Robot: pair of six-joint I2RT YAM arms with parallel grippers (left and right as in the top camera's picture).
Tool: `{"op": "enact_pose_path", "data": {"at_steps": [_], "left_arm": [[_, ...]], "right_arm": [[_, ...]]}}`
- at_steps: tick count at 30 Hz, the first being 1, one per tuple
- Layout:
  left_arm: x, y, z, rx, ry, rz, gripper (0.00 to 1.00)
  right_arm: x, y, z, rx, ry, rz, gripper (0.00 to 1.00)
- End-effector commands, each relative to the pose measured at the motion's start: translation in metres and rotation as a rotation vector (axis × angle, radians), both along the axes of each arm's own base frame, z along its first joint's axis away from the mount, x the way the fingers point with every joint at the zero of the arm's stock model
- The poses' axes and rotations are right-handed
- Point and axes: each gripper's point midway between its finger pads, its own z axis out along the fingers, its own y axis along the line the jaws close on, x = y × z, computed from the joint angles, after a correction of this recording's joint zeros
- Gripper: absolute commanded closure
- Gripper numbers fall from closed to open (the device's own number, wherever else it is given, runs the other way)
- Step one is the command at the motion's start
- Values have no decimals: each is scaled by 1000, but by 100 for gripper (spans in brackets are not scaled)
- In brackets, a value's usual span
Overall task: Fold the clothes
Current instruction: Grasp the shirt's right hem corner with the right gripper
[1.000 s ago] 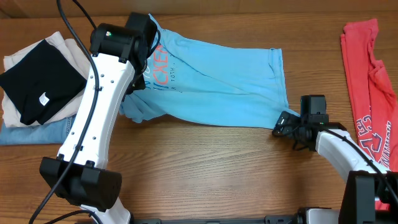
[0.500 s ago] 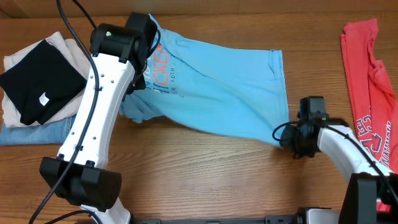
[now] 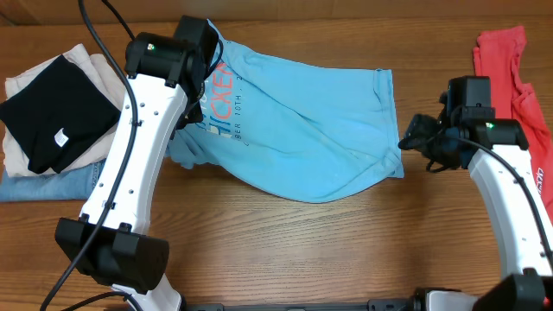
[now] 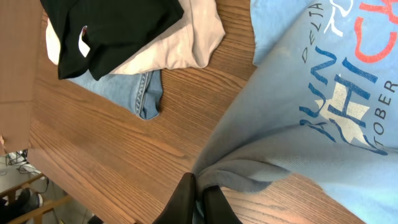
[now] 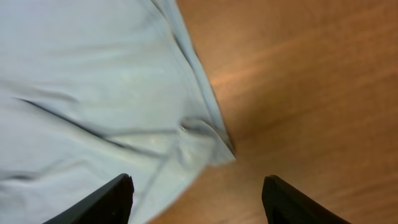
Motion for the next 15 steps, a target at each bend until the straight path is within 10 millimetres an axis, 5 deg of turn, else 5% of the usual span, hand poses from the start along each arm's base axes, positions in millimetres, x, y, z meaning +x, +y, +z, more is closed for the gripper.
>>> {"op": "enact_pose_path", "data": {"at_steps": [1,9,15], "left_arm": [[0,1,0,-2,-2,14,96],[0,1,0,-4,-2,14,96],[0,1,0,-4,-3,14,96]], "right_arm": [[-16,-5,-33,-12,139,-23,28],[-33,9,-84,63,223,15,29],[-15,9,-88,61,139,19,48]]}}
